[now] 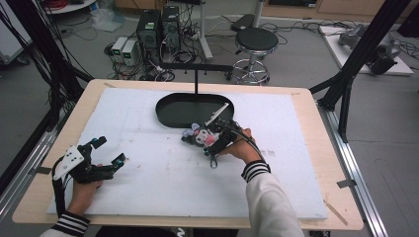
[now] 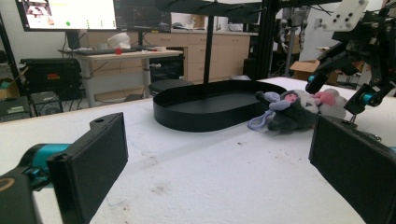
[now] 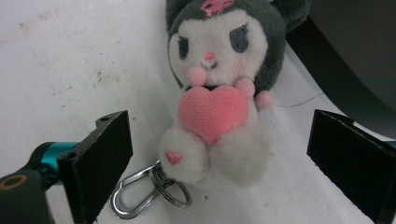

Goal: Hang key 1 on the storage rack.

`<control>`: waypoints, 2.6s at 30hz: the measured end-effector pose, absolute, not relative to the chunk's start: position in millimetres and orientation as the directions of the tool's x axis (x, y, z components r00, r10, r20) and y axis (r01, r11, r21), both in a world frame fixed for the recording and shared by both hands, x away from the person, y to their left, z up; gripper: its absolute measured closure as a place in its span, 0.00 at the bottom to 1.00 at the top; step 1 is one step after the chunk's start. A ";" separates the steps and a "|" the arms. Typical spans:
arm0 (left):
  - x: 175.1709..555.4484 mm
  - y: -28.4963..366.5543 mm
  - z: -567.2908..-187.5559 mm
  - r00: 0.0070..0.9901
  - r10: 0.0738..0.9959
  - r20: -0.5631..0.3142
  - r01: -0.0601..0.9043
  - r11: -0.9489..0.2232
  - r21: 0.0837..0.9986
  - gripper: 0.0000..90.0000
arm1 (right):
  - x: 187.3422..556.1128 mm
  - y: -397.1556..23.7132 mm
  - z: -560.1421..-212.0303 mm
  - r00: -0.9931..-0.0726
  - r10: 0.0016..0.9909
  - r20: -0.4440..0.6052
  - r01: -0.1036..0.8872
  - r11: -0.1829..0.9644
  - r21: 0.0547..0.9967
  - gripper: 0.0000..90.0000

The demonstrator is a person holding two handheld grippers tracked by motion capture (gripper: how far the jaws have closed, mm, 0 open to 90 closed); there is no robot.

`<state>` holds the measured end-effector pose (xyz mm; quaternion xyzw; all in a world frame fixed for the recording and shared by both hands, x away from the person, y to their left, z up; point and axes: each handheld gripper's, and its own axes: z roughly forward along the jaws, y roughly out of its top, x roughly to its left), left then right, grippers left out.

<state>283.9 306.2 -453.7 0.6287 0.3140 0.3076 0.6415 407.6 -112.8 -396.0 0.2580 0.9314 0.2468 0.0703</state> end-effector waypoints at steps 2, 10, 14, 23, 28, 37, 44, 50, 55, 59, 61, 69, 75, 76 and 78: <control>284.0 306.2 -453.7 0.613 0.790 -0.018 0.000 0.022 1.000 0.05 | 407.9 -111.4 -396.6 -0.854 0.520 -0.006 0.452 0.749 0.484 0.13; 283.8 306.4 -453.6 0.613 0.790 -0.018 0.003 0.021 1.000 0.05 | 410.5 -108.0 -400.6 -0.856 0.517 -0.003 0.458 0.761 0.459 0.20; 283.9 306.5 -453.6 0.613 0.790 -0.019 0.004 0.022 1.000 0.05 | 411.0 -107.6 -402.3 -0.852 0.523 -0.013 0.467 0.772 0.431 0.31; 283.9 306.4 -453.6 0.613 0.790 -0.019 0.003 0.021 1.000 0.05 | 410.7 -105.1 -402.8 -0.843 0.536 -0.032 0.480 0.779 0.405 0.50; 283.9 306.5 -453.6 0.613 0.790 -0.019 0.003 0.021 1.000 0.05 | 410.1 -104.4 -402.0 -0.840 0.542 -0.044 0.485 0.784 0.388 0.59; 283.9 306.4 -453.6 0.613 0.790 -0.019 0.003 0.021 1.000 0.05 | 409.7 -106.9 -400.3 -0.844 0.536 -0.020 0.485 0.779 0.397 0.61; 283.9 306.3 -453.7 0.613 0.790 -0.018 0.001 0.021 1.000 0.05 | 407.4 -106.6 -396.4 -0.850 0.526 -0.036 0.468 0.783 0.410 0.62; 283.8 306.4 -453.6 0.613 0.790 -0.019 0.003 0.021 1.000 0.05 | 406.3 -110.1 -388.1 -0.840 0.542 -0.006 0.475 0.741 0.475 0.63; 283.8 306.4 -453.6 0.613 0.790 -0.019 0.003 0.022 1.000 0.05 | 404.9 -113.2 -382.2 -0.832 0.555 -0.008 0.475 0.719 0.507 0.63; 283.9 306.4 -453.6 0.613 0.790 -0.019 0.003 0.021 1.000 0.05 | 405.7 -118.8 -375.3 -0.817 0.577 0.022 0.484 0.664 0.570 0.63; 283.8 306.4 -453.6 0.613 0.790 -0.018 0.003 0.021 1.000 0.05 | 405.5 -121.3 -371.2 -0.809 0.588 0.030 0.484 0.635 0.603 0.63; 283.8 306.4 -453.6 0.613 0.790 -0.019 0.003 0.021 1.000 0.05 | 404.7 -131.0 -357.9 -0.777 0.628 0.039 0.468 0.536 0.703 0.63; 283.9 306.5 -453.6 0.613 0.790 -0.019 0.003 0.021 1.000 0.05 | 405.3 -137.1 -349.8 -0.753 0.656 0.043 0.446 0.461 0.767 0.62; 283.9 306.4 -453.6 0.613 0.790 -0.019 0.003 0.022 1.000 0.05 | 405.1 -138.1 -348.4 -0.748 0.661 0.050 0.446 0.446 0.776 0.62; 283.9 306.4 -453.6 0.613 0.790 -0.019 0.003 0.022 1.000 0.05 | 405.2 -139.6 -346.3 -0.742 0.668 0.054 0.436 0.421 0.795 0.62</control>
